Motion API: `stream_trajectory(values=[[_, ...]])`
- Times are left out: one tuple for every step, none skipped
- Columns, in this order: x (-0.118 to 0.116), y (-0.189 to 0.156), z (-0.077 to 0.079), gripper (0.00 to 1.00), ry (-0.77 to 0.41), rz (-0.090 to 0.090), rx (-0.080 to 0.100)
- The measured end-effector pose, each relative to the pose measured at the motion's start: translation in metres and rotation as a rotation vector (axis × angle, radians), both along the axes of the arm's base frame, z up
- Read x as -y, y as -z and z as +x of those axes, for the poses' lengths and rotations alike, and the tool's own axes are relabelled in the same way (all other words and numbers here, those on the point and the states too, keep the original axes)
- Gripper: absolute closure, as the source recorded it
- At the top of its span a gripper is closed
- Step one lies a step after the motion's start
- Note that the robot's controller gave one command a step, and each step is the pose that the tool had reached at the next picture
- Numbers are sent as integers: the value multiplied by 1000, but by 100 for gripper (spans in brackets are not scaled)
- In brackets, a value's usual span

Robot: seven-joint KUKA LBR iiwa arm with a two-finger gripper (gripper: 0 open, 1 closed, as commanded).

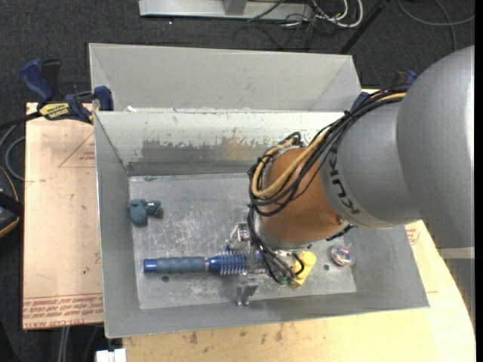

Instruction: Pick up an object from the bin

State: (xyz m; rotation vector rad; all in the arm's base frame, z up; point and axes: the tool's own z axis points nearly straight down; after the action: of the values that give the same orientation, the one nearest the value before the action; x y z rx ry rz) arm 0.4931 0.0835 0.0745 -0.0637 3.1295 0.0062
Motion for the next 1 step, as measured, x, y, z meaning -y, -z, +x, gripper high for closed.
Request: stream_trajectory(values=[[-1,-2,2,0,0,-2,-7]])
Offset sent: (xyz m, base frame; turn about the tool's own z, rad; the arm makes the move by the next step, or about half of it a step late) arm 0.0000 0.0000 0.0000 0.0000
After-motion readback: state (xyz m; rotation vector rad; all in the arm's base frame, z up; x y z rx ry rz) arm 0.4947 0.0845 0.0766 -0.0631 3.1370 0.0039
